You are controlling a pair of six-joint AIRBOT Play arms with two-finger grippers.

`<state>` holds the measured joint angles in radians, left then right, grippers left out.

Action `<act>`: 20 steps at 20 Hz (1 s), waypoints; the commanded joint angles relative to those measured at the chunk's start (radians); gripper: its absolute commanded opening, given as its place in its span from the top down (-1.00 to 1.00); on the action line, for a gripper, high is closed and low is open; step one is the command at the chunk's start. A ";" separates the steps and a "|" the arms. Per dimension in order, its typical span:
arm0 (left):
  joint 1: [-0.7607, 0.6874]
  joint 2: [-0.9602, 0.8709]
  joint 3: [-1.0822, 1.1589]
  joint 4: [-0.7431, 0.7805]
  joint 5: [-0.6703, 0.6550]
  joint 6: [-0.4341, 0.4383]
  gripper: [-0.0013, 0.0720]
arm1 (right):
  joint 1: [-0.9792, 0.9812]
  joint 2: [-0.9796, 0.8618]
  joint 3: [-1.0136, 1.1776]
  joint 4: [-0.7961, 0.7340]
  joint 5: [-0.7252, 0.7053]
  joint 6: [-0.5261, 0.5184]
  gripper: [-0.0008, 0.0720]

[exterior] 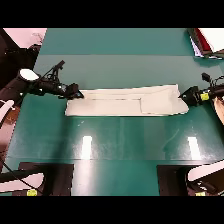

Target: Fold the shirts.

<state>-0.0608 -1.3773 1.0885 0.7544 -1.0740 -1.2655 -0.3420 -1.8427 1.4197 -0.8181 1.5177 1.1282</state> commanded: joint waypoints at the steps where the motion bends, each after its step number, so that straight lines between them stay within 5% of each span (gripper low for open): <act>1: -0.066 0.000 0.001 0.002 0.031 0.001 0.90 | 0.035 -0.011 -0.031 0.042 -0.052 -0.053 -0.61; 2: -0.080 -0.002 0.001 0.002 0.038 0.000 0.90 | 0.056 -0.011 -0.031 0.041 -0.051 -0.056 -0.58; 5: -0.119 -0.011 0.002 0.001 0.072 -0.003 0.90 | 0.110 -0.011 -0.031 0.040 -0.052 -0.080 -0.03; 9: -0.180 -0.047 0.026 0.000 0.106 -0.018 0.90 | 0.131 0.008 -0.031 0.041 -0.047 -0.084 0.93; 20: -0.375 -0.456 0.476 0.000 0.108 -0.072 0.91 | 0.213 0.307 0.064 0.120 0.043 0.064 0.95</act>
<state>-0.3813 -1.7241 1.4624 0.7547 -0.9688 -1.3239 -0.1684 -1.5967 1.4265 -0.7448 1.5177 1.1427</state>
